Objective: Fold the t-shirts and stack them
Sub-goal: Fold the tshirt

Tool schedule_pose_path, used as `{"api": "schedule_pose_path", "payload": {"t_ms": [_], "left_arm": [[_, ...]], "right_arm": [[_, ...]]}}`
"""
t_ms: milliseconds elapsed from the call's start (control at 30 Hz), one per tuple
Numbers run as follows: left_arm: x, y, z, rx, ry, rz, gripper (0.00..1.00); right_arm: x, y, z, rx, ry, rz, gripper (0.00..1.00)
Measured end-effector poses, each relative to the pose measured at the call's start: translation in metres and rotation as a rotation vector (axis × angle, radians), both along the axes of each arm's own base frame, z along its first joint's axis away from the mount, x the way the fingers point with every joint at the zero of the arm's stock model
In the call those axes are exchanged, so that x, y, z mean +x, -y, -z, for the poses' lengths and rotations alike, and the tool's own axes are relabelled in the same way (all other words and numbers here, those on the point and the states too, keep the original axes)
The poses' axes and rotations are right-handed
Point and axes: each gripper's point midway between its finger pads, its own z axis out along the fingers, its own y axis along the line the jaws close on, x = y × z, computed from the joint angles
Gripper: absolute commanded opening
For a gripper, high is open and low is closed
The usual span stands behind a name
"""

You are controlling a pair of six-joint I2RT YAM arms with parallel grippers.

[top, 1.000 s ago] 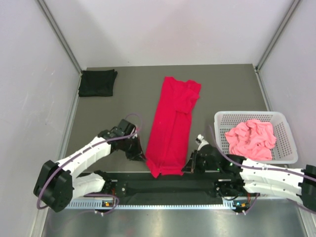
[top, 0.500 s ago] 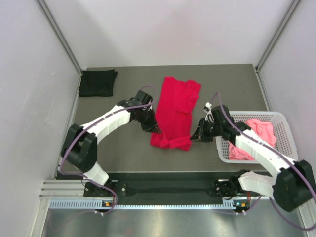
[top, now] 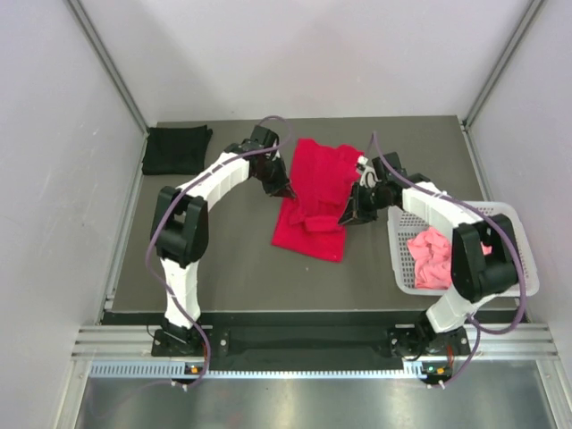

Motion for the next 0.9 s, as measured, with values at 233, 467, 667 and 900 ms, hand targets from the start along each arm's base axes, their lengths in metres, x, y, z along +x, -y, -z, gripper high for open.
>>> {"api": "schedule_pose_path", "payload": {"t_ms": [233, 467, 667, 900], "left_arm": [[0.043, -0.009, 0.023, -0.013, -0.005, 0.005, 0.00], [0.055, -0.006, 0.029, -0.062, -0.016, 0.030, 0.00], [0.065, 0.002, 0.029, -0.098, -0.011, 0.052, 0.00], [0.071, 0.005, 0.038, -0.126, -0.027, 0.060, 0.15]], "right_arm": [[0.031, -0.004, 0.007, 0.005, -0.027, 0.013, 0.00], [0.060, -0.005, 0.011, 0.010, -0.026, 0.032, 0.00], [0.074, 0.002, 0.021, 0.010, -0.050, 0.056, 0.00], [0.086, 0.005, 0.034, 0.015, -0.080, 0.068, 0.10]]}}
